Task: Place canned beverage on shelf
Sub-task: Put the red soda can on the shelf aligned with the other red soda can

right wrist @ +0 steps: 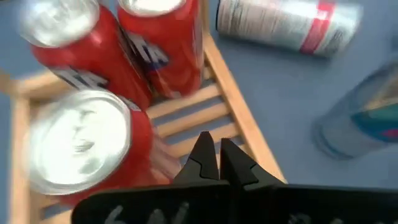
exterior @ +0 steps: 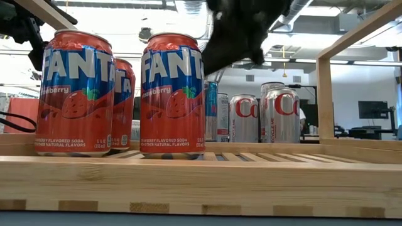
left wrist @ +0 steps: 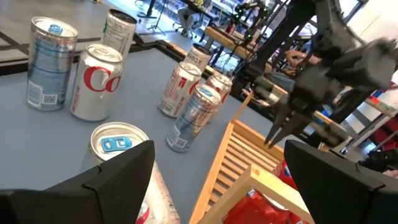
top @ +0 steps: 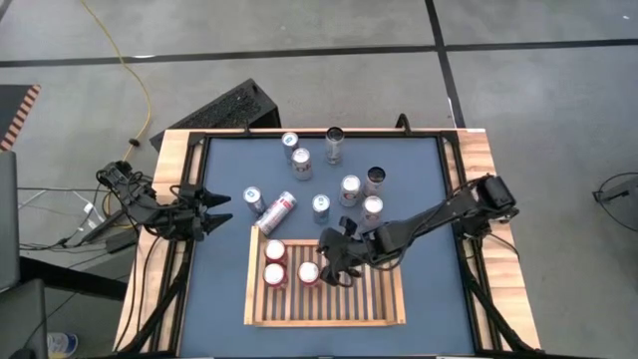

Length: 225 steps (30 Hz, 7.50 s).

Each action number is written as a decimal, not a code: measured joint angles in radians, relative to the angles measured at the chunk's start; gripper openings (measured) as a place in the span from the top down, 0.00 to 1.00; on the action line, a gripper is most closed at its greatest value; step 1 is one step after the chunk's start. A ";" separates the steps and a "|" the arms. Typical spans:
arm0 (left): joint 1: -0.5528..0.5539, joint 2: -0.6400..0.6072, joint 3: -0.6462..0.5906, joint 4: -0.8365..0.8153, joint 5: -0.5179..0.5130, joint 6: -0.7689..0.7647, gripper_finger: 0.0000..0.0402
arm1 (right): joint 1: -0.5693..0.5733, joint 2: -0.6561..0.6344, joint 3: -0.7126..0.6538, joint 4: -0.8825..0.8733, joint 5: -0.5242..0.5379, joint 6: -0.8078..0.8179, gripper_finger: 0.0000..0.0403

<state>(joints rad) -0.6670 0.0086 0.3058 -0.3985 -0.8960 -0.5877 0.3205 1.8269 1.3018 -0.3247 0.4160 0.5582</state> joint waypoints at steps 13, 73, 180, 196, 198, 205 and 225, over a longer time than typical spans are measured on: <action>0.000 0.000 0.000 -0.004 -0.006 -0.002 0.13 | -0.014 0.050 0.000 0.067 -0.097 -0.035 1.00; 0.000 0.000 0.000 -0.015 -0.010 0.023 0.13 | 0.013 0.154 -0.002 0.273 -0.282 -0.035 1.00; 0.000 0.000 0.000 -0.059 -0.008 0.044 0.13 | 0.131 0.190 0.195 0.095 -0.192 0.258 1.00; 0.000 0.000 0.000 -0.059 -0.008 0.043 0.13 | 0.172 0.191 0.195 -0.092 -0.200 0.382 1.00; 0.000 0.000 0.000 -0.059 -0.008 0.043 0.13 | 0.180 0.208 0.196 -0.069 -0.205 0.404 1.00; 0.000 0.000 0.000 -0.059 -0.008 0.042 0.13 | 0.166 0.273 0.195 0.050 -0.265 0.370 1.00; 0.000 0.000 0.000 -0.060 -0.008 0.031 0.13 | 0.131 0.288 0.195 0.166 -0.305 0.252 1.00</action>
<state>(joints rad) -0.6673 0.0082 0.3054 -0.4583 -0.9043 -0.5565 0.4517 2.1152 1.4971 -0.1586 0.1106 0.8102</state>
